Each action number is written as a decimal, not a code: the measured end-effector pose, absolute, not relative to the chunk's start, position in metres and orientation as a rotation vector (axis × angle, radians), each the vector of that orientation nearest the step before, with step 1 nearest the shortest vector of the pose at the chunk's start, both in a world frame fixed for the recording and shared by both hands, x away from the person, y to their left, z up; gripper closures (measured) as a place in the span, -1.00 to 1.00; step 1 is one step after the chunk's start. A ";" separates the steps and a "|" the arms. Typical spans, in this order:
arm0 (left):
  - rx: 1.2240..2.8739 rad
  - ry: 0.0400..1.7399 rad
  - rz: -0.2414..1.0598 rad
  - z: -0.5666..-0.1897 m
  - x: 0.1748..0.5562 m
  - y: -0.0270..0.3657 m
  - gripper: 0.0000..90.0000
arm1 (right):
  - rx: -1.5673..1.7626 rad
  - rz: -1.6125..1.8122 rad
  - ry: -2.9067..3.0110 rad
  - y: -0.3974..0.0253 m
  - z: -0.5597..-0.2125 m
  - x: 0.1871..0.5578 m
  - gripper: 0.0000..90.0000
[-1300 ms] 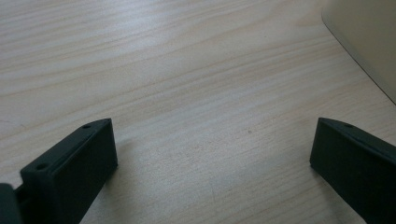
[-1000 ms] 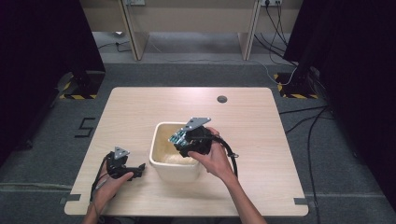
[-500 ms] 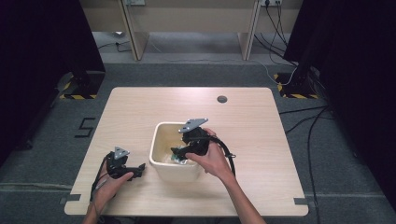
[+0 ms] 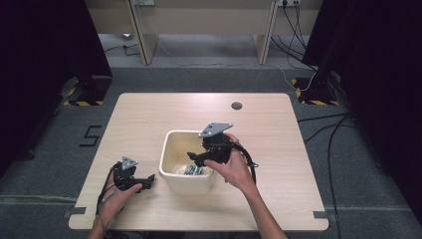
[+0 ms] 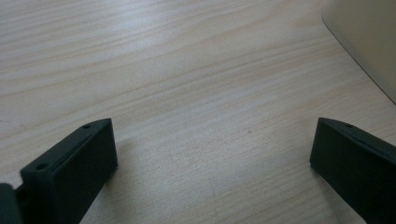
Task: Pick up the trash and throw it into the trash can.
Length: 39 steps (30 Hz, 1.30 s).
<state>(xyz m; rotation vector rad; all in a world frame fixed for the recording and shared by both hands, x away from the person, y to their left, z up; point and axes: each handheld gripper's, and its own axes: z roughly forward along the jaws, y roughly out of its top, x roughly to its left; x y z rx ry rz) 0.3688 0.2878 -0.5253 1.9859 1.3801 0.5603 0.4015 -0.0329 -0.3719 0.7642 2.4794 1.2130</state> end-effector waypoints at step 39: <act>1.986 1.380 0.560 -0.525 0.369 0.288 -1.00 | 0.957 1.190 2.278 -0.124 -0.367 0.396 -0.48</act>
